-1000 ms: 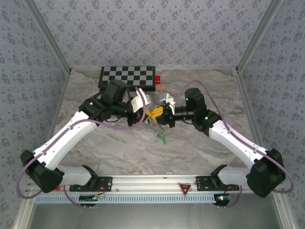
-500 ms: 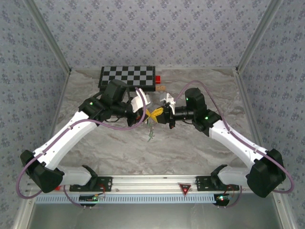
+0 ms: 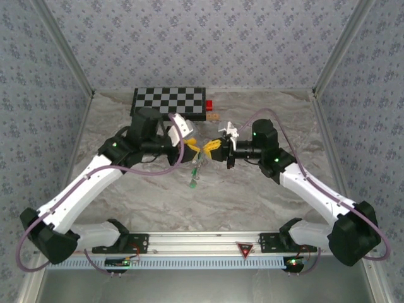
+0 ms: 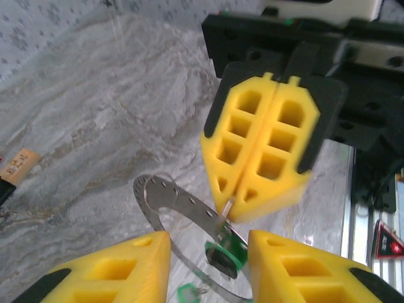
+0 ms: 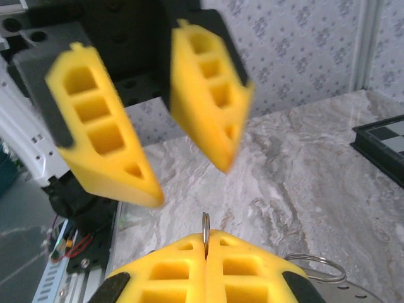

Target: Put the keys on the keyring

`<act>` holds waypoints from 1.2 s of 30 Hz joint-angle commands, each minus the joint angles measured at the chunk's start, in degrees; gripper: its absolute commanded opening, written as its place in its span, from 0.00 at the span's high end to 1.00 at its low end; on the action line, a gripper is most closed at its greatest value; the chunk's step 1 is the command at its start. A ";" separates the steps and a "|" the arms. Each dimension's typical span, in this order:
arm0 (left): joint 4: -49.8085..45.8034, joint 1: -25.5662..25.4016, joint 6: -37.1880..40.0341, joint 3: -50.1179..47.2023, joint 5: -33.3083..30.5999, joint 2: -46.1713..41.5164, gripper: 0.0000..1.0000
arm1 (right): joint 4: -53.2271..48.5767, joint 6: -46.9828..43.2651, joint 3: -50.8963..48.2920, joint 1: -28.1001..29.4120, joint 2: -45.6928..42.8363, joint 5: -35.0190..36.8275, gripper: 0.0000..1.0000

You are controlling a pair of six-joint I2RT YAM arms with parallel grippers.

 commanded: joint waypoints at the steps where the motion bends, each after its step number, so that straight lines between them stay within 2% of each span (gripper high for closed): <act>1: 12.91 0.80 -7.89 -4.78 2.30 -5.12 0.61 | 11.64 6.40 -2.19 -1.24 -1.82 0.34 1.00; 4: 19.82 0.90 -11.73 -10.24 2.49 -7.87 0.59 | 17.11 9.81 -3.51 -2.00 -1.77 -0.11 1.00; 8: 23.58 0.91 -13.81 -14.11 1.09 -8.86 0.60 | 22.23 13.43 -3.72 -2.20 -1.17 -1.46 1.00; 17: 26.94 0.94 -14.65 -15.06 0.25 -7.91 0.60 | 31.67 20.89 -3.68 -2.11 0.93 -4.36 1.00; 25: 28.72 0.38 -15.44 -14.62 3.37 -6.23 0.60 | 35.63 23.76 -3.99 -1.76 2.39 -4.91 1.00; 28: 29.14 0.32 -15.47 -14.47 3.37 -6.36 0.67 | 35.66 23.85 -3.84 -1.63 2.57 -5.31 1.00; 36: 29.95 -0.18 -15.97 -14.61 4.80 -5.96 0.67 | 37.82 25.37 -4.43 -1.50 2.93 -4.32 1.00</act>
